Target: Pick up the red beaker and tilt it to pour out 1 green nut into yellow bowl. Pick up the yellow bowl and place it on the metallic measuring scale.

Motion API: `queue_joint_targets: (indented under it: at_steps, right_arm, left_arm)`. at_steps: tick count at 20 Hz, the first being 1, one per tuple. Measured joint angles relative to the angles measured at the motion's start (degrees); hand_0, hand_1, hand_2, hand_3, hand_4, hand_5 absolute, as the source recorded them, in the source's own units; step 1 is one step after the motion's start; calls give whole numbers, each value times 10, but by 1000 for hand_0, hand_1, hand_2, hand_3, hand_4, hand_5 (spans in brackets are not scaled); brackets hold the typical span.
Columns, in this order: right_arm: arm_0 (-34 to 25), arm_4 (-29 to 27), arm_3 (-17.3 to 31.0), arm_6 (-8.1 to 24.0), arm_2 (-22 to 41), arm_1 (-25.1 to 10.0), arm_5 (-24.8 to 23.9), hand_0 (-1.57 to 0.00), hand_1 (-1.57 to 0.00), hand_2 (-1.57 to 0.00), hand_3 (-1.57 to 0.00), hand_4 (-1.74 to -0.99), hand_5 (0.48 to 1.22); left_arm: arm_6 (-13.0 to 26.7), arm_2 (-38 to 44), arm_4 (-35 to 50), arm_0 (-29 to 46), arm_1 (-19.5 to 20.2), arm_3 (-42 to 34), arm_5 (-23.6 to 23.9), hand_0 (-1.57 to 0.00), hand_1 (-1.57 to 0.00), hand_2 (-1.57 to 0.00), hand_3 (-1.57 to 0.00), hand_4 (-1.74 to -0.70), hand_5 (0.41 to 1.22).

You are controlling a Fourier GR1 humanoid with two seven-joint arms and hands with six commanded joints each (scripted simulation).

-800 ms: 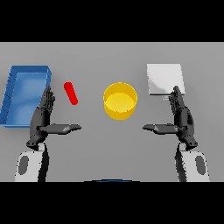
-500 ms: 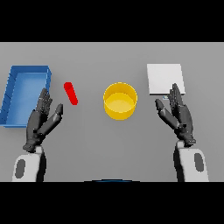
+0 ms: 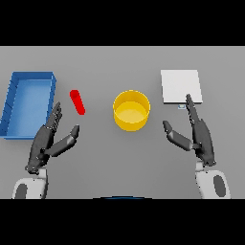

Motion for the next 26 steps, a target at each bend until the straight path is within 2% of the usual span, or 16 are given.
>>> queue_joint_targets:
  at_steps: [3, 5, 6, 8, 12, 14, 15, 19, 20, 24, 26]
  right_arm:
    - [3, -18, -3, -8, 0, 5, 12, 1, 1, 1, 1, -1197, 627]
    - [-3, -25, 4, -2, -4, 4, 17, 1, 1, 1, 1, -1215, 628]
    - [3, -25, 4, -13, -2, 4, 19, 1, 1, 1, 1, -1219, 626]
    - [-4, -29, 9, -10, -6, 2, 21, 1, 1, 1, 1, -1225, 627]
    - [-9, -32, 2, -10, -8, 2, 21, 1, 1, 1, 1, -1222, 626]
    - [-8, -26, 5, -4, -6, 1, 19, 1, 1, 1, 1, -1222, 627]
    - [3, -30, 3, -13, -7, 0, 24, 1, 1, 1, 1, -1229, 628]
    - [-2, -35, 3, 0, -6, 5, 24, 1, 1, 1, 1, -1233, 634]
    - [1, -34, 4, -6, -5, 6, 25, 1, 1, 1, 1, -1234, 635]
    - [17, -32, -6, -15, -8, 3, 21, 1, 1, 1, 1, -1242, 642]
    - [8, -38, -6, -1, -11, 3, 22, 1, 1, 1, 1, -1244, 643]
  left_arm:
    - [14, 22, 13, -41, 7, 59, -7, 1, 1, 1, 1, -1158, 645]
    - [2, 29, 8, -73, 2, 103, -1, 1, 1, 1, 1, -1178, 650]
    - [-11, 39, 13, -90, 5, 128, -4, 1, 1, 1, 1, -1178, 648]
    - [-10, 46, 6, -129, 7, 177, -2, 1, 1, 1, 1, -1176, 640]
    - [-54, 58, 5, -185, 8, 259, -11, 1, 1, 1, 1, -1189, 641]
    - [-64, 60, 3, -214, 2, 285, -7, 1, 1, 1, 1, -1200, 651]
    - [-70, 60, 0, -222, 5, 289, -7, 1, 1, 1, 1, -1201, 654]
    - [-52, 63, -19, -262, 1, 340, 10, 1, 1, 1, 1, -1196, 664]
    - [-53, 63, -26, -275, 0, 358, 16, 1, 1, 1, 1, -1199, 669]
    - [-77, 79, -24, -306, -2, 406, 28, 1, 1, 1, 1, -1228, 687]
    - [-102, 88, -15, -320, -11, 429, 27, 1, 1, 1, 1, -1270, 700]
